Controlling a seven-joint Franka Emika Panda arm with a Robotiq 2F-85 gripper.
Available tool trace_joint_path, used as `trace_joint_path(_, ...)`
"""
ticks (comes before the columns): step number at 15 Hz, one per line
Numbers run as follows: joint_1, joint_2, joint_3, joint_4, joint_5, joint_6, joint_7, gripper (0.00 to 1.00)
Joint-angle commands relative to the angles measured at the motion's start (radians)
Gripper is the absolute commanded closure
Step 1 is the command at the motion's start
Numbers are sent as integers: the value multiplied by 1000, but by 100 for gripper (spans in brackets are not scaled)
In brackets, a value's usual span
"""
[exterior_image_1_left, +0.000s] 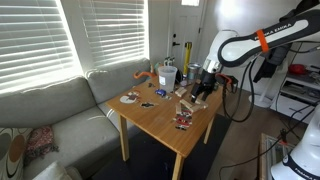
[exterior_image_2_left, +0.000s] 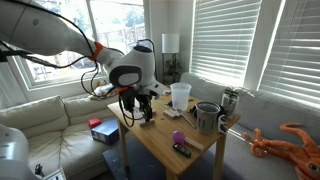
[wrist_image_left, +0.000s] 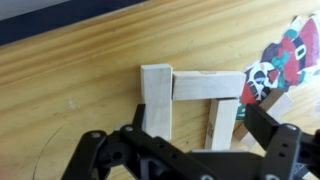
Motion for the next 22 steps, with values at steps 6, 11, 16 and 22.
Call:
trace_joint_path(6,-2,17,74,192,2,-188,313,0)
trace_joint_path(11,5,118,125,324,-15,-250,502,0)
trace_joint_path(16,14,204,129,364,-19,-235,551,0)
trace_joint_path(22,28,272,123,377,9,-217,537,0)
